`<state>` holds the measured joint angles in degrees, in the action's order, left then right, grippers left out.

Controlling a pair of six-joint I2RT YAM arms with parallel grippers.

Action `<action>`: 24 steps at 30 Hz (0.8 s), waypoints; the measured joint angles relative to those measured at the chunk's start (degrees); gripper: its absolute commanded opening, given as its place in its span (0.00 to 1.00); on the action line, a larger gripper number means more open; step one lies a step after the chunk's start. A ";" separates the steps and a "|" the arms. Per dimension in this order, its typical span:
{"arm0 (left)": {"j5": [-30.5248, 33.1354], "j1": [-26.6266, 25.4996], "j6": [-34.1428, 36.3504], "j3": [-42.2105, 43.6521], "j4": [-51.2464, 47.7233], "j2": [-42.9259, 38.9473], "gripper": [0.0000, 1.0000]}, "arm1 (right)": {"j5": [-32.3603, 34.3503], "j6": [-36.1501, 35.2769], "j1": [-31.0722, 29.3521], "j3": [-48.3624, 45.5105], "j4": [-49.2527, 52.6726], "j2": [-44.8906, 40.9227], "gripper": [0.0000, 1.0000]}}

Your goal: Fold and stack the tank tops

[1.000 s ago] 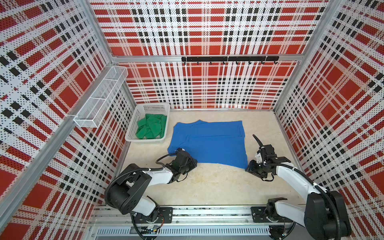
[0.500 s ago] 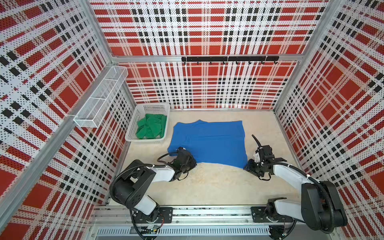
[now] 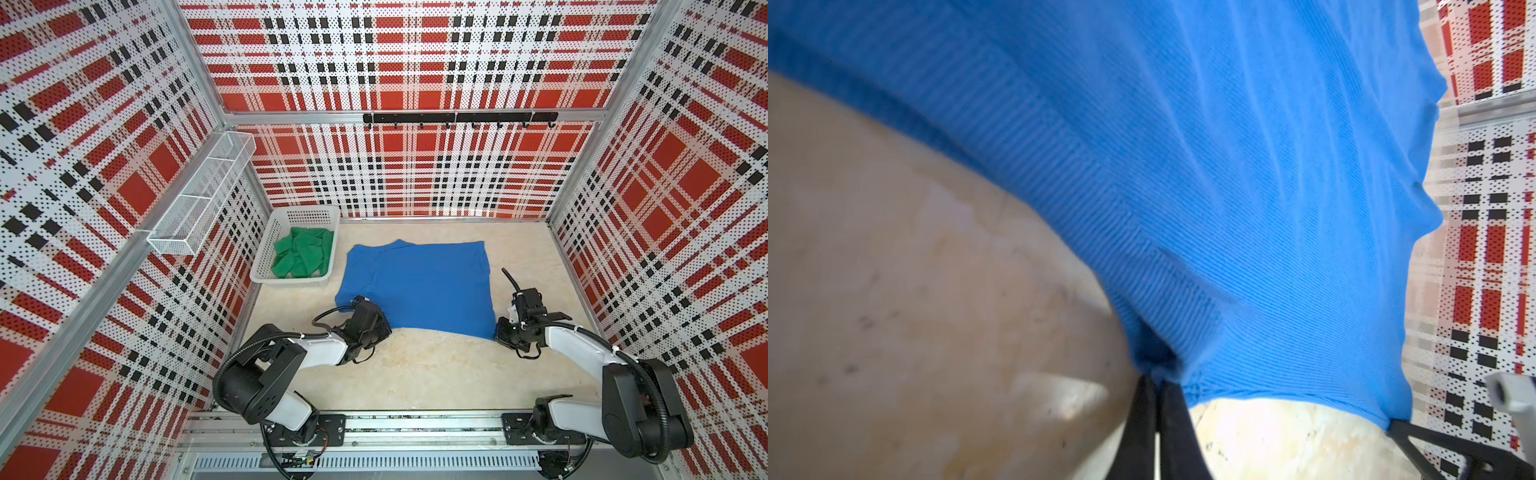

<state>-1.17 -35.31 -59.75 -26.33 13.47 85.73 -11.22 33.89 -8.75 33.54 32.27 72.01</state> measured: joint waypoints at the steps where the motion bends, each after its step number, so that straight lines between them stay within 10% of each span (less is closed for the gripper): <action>1: 0.17 -0.22 0.02 0.04 -0.87 -0.44 0.00 | 0.81 0.09 -0.70 0.68 1.79 -1.07 0.00; 24: 5.18 -2.86 4.74 -5.09 -23.45 -10.75 0.00 | 1.62 2.25 -5.46 9.73 22.49 -7.41 0.00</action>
<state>4.01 -38.17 -55.00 -31.42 -9.98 74.98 -9.61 36.14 -14.22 43.27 54.76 64.60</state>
